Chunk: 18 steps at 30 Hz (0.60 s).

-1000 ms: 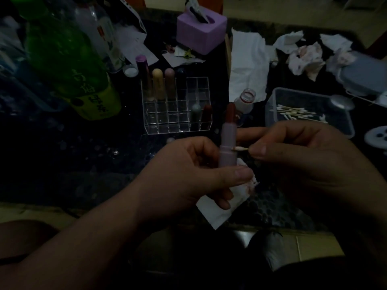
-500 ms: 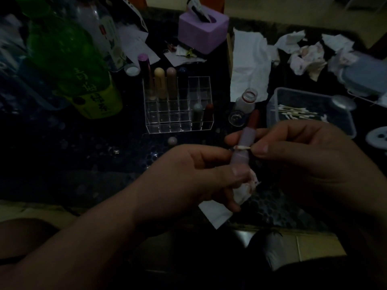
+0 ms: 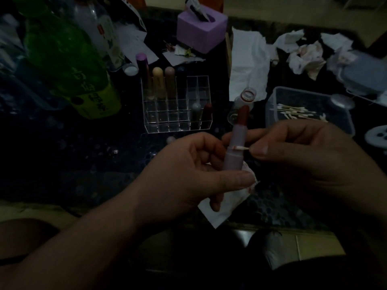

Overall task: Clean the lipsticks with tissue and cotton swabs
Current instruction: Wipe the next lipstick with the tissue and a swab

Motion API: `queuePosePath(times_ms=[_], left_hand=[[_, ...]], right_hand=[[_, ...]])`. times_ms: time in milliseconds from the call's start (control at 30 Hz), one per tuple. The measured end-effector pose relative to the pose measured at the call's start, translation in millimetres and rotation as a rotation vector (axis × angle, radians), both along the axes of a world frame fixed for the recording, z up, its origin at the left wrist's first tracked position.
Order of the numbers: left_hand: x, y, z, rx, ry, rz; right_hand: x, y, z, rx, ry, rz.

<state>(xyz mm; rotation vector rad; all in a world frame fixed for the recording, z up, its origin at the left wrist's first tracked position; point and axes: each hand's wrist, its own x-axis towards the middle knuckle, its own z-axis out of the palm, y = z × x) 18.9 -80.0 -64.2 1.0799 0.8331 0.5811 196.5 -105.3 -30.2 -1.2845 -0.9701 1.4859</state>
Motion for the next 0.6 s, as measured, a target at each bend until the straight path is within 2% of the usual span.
queuePosePath(times_ms=[133, 267, 467, 600], left_hand=[[1.1, -2.3, 2.8, -0.005, -0.025, -0.116], [-5.5, -0.8, 1.2, -0.215, -0.183, -0.152], [-3.2, -0.3, -0.6, 0.033, -0.001, -0.041], [-0.6, -1.3, -2.9, 0.007, -0.012, -0.023]], right_hand=[[0.3, 0.1, -4.7, 0.018, 0.02, 0.054], [2.3, 0.4, -1.9, 0.012, 0.049, 0.054], [0.1, 0.2, -0.1, 0.029, 0.016, 0.058], [-0.5, -0.6, -1.3, 0.039, 0.02, 0.074]])
